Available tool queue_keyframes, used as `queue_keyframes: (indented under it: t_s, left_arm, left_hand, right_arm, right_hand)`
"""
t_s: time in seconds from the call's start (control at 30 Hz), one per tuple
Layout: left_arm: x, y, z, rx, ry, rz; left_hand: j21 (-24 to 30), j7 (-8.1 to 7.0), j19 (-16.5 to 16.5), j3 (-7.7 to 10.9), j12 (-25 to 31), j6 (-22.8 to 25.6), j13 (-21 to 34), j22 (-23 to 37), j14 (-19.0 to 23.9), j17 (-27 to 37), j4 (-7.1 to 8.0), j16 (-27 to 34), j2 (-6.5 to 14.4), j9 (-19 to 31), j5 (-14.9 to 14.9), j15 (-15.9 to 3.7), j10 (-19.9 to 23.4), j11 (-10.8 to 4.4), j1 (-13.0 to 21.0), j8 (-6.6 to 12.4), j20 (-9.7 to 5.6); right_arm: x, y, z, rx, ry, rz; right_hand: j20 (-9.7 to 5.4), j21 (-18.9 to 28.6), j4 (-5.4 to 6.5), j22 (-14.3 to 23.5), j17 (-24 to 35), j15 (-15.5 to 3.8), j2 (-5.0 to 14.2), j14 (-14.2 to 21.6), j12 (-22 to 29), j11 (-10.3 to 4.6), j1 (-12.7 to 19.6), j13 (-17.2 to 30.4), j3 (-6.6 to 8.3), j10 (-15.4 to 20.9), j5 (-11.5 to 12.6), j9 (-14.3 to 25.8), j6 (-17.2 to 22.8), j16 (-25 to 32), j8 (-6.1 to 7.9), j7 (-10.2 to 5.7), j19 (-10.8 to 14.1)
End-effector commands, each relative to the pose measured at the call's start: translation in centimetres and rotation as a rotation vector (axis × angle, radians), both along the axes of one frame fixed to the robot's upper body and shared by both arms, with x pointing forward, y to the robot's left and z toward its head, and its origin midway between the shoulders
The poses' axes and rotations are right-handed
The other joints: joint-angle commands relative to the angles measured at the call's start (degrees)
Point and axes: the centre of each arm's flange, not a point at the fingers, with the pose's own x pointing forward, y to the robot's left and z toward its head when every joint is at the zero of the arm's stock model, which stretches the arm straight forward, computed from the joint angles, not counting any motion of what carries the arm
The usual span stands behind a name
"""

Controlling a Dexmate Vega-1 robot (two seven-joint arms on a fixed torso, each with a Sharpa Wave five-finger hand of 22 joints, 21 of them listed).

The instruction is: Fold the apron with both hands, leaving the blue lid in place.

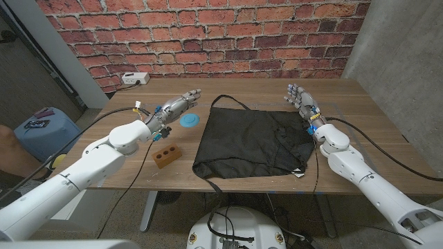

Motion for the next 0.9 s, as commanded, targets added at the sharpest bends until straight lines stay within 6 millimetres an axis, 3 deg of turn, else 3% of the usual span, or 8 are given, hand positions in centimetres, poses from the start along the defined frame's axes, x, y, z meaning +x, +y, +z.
queue_keyframes:
  t_s: [0.03,0.17,0.27,0.53,0.9]
  left_arm:
    - [-1.8,-0.2,-0.1,0.142,0.008,0.009]
    - [-2.2,-0.1,0.1,0.18,0.002,0.017]
    - [-2.6,-0.2,0.2,0.218,-0.008,0.013]
    - [-3.9,-0.8,0.6,0.387,-0.056,-0.002]
    - [-5.1,-1.9,0.4,0.473,-0.078,-0.034]
  left_hand:
    - [-0.2,0.07,-0.8,-0.08,0.0,-0.7,0.1,0.1,-0.8,0.3,-0.05,0.0,0.2,0.1,0.3,0.21,-0.6,-0.06,-0.5,-0.05,0.21]
    - [-0.5,-0.07,-1.7,-0.12,-0.1,-0.9,0.1,0.1,-1.4,0.3,0.11,-0.1,0.5,0.1,0.4,0.12,-0.7,-0.36,-0.8,-0.06,0.28]
    - [-0.9,-0.41,-3.1,-0.23,-0.1,-1.3,0.0,0.1,-2.1,0.7,1.15,0.0,0.7,0.1,0.6,-0.36,-0.9,-0.43,-1.8,-0.17,0.36]
    - [-1.0,-0.96,-6.3,-0.13,-0.2,-3.1,-0.3,0.2,-3.5,1.2,5.8,0.4,1.4,0.1,1.7,0.12,-1.0,-1.38,-6.2,-0.34,1.57]
    - [-1.0,-1.04,-7.4,0.12,-0.4,-3.6,-0.4,0.3,-4.2,1.3,6.72,0.4,1.4,0.1,2.1,0.01,-1.5,-1.39,-7.7,-0.29,1.52]
  right_arm:
    - [-0.1,-0.7,-0.1,0.001,-0.002,-0.011]
    - [-0.1,-0.9,0.1,-0.003,-0.005,-0.015]
    - [0.1,-1.0,0.2,-0.004,-0.008,-0.014]
    - [0.0,-1.3,0.5,-0.006,-0.02,-0.02]
    - [-0.8,-2.1,0.4,-0.012,-0.037,-0.029]
  right_hand:
    - [-2.72,0.3,-0.48,0.2,-0.1,-1.54,0.25,0.0,0.1,0.04,0.7,0.2,0.12,0.0,-0.1,0.3,0.0,0.4,0.22,0.17,0.2]
    - [-2.72,0.3,-0.49,0.2,-0.1,-1.62,0.25,0.0,0.1,-0.03,0.6,0.2,0.11,0.0,-0.1,0.3,-0.1,0.4,0.21,0.17,0.2]
    - [-2.72,0.3,-0.5,0.2,-0.1,-1.64,0.25,0.0,0.1,-0.05,0.6,0.1,0.1,0.0,-0.1,0.3,-0.1,0.4,0.2,0.18,0.2]
    - [-2.72,0.3,-0.57,0.2,-0.1,-1.58,0.25,-0.1,0.1,-0.11,0.7,0.1,0.13,-0.1,-0.1,0.3,-0.1,0.4,0.19,0.14,0.2]
    - [-2.73,0.3,-0.69,0.2,-0.1,-1.47,0.23,-0.2,0.0,-0.15,0.7,0.1,0.15,-0.3,-0.2,0.3,-0.3,0.5,0.13,0.2,0.2]
